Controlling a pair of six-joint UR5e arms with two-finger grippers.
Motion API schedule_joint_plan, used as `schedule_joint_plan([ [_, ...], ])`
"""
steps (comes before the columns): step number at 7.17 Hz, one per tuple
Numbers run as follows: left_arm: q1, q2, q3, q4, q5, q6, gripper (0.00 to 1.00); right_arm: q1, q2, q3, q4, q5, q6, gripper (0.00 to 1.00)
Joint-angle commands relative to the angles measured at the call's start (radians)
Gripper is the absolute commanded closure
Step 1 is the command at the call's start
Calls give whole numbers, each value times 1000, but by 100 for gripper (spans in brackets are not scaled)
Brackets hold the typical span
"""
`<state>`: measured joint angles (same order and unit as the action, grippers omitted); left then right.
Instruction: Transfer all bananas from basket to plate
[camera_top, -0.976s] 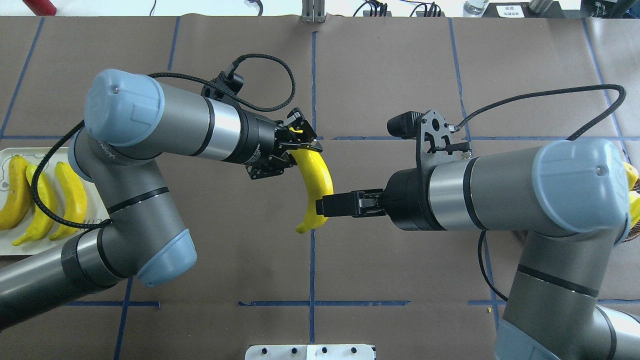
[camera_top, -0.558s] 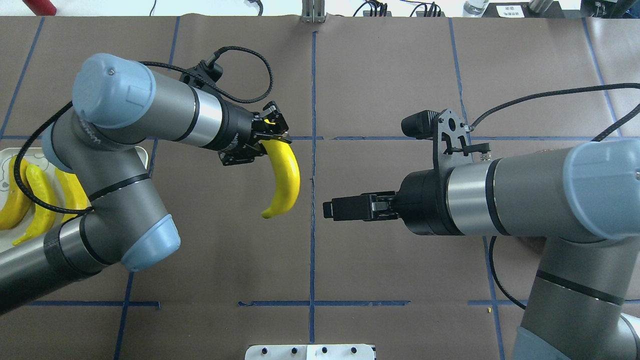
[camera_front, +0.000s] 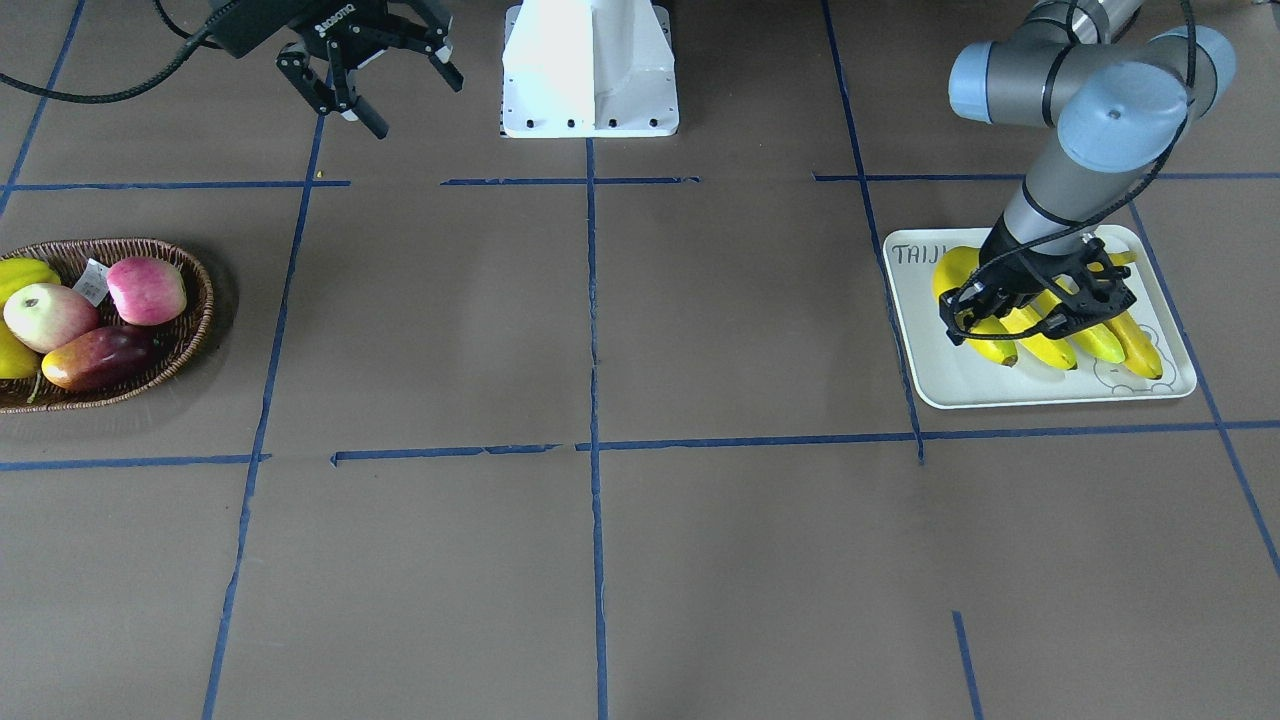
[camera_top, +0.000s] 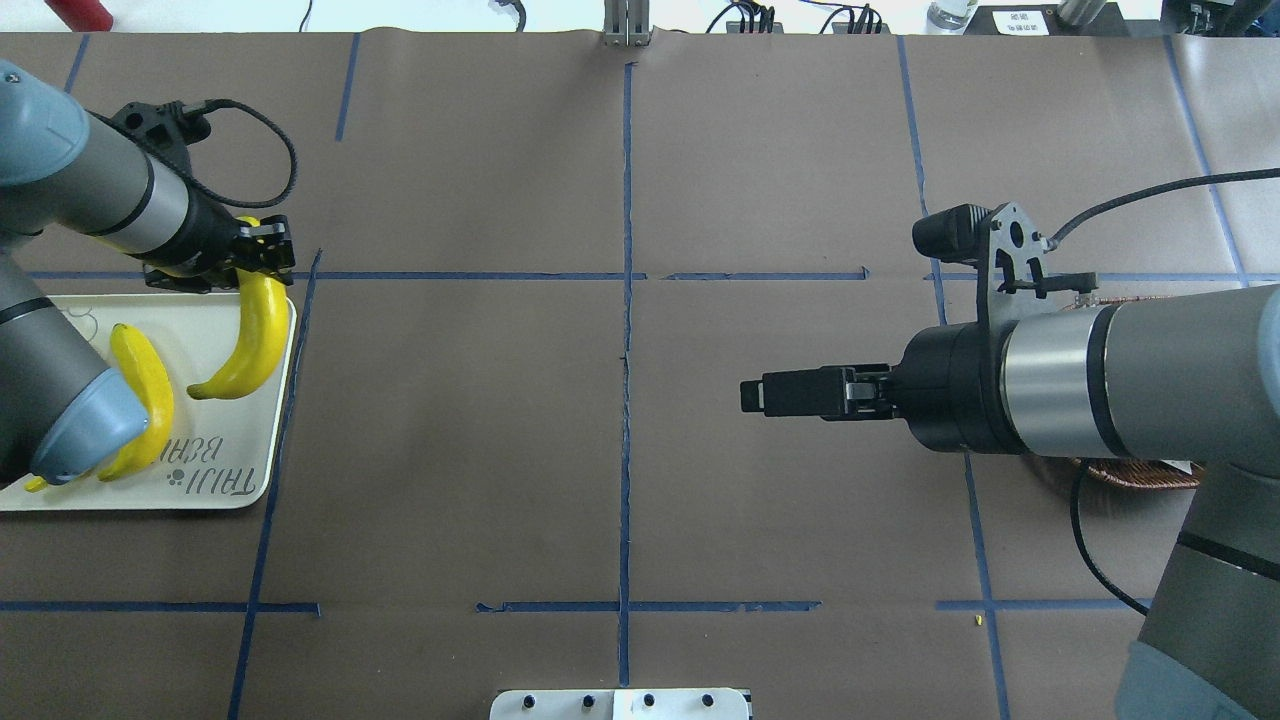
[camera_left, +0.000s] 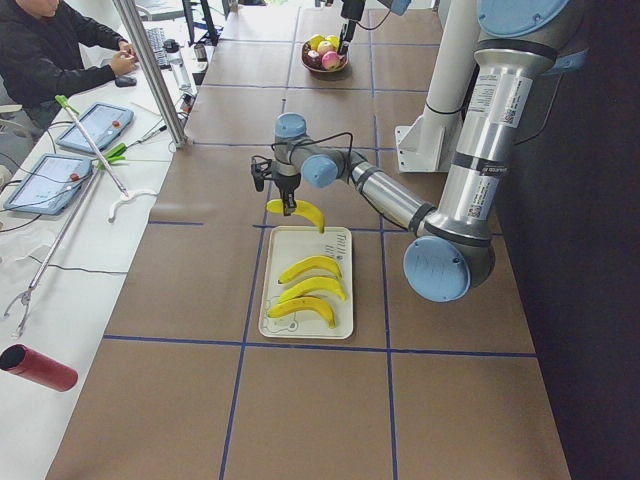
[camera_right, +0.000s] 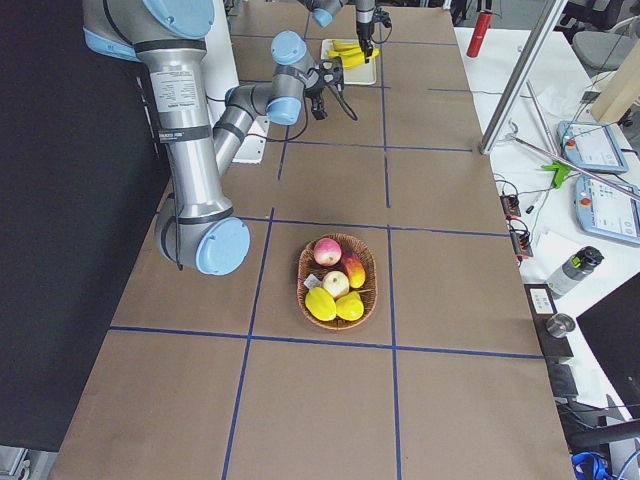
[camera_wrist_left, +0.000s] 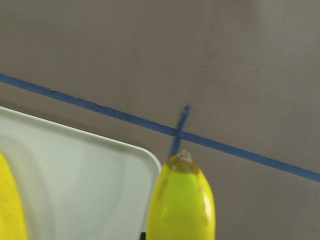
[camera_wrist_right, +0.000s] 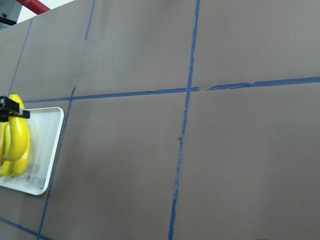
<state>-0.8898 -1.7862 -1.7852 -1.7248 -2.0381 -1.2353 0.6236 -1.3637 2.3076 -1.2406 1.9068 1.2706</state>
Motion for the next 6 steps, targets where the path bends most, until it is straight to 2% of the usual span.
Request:
schedule_joint_plan([
  [1,44,-2,93,-16,-4,-167,100,106,0,-4,-188,72,-147,0],
  [2,64,-4,95,-18,-4,-223,100,137,3,-7,-257,77,-236,0],
  [3,78,-2,93,-18,-2,-263,99,160,2,-10,-270,78,-273,0],
  [4,81,7,92,-24,2,-254,1,186,2,-10,-287,101,-275,0],
  [6,74,40,84,-122,1,-192,0,281,2,-31,-336,196,-283,0],
])
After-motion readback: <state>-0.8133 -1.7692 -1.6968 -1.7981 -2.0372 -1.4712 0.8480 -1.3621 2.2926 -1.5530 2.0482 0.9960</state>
